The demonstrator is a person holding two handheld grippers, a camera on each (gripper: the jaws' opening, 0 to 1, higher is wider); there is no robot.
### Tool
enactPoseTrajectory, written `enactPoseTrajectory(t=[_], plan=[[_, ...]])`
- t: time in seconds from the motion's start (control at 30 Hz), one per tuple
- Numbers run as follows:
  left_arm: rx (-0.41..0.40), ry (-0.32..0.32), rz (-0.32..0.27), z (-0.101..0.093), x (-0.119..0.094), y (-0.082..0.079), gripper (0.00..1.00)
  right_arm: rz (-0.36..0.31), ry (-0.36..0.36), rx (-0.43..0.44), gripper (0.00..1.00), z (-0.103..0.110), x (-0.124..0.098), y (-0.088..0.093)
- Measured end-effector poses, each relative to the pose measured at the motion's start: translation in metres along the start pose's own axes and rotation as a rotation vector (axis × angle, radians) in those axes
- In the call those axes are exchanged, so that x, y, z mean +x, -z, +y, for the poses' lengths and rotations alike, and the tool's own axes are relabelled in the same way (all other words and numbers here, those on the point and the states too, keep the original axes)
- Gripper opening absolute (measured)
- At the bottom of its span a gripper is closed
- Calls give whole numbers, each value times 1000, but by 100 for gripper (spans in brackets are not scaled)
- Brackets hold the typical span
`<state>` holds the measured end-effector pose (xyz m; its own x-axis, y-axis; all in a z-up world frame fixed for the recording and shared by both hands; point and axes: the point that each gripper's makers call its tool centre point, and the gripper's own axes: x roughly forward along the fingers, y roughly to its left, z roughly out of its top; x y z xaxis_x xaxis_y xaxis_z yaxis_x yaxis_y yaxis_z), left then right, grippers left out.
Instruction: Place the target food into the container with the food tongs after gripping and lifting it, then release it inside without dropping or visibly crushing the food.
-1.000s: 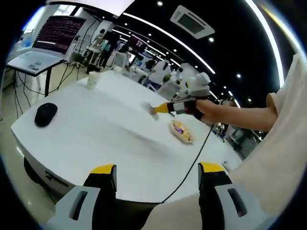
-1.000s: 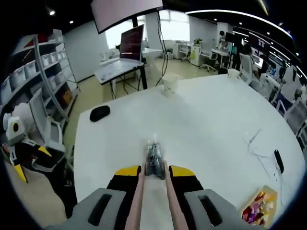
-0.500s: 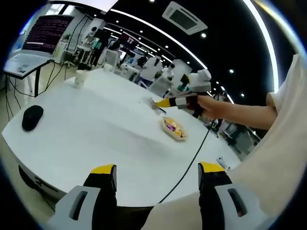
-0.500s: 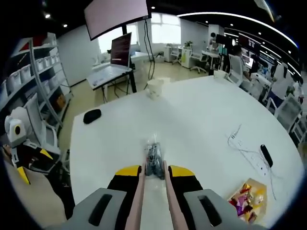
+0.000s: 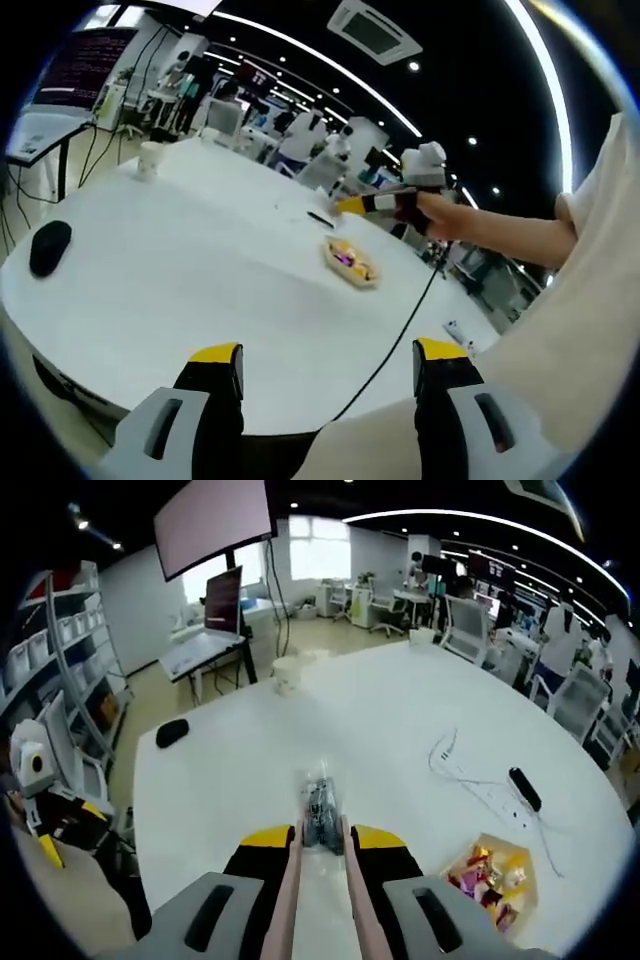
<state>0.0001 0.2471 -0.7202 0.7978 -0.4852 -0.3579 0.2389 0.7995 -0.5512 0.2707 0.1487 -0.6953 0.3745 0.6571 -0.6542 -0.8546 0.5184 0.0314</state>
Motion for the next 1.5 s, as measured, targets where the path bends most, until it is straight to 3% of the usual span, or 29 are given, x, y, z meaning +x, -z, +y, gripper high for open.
enactPoseTrajectory(t=[0.67, 1.5], plan=[[15, 26, 29, -15, 11, 4, 68, -58, 95, 48, 21, -36, -47, -9], [31, 27, 30, -18, 13, 2, 68, -105, 179, 116, 22, -88, -76, -9]])
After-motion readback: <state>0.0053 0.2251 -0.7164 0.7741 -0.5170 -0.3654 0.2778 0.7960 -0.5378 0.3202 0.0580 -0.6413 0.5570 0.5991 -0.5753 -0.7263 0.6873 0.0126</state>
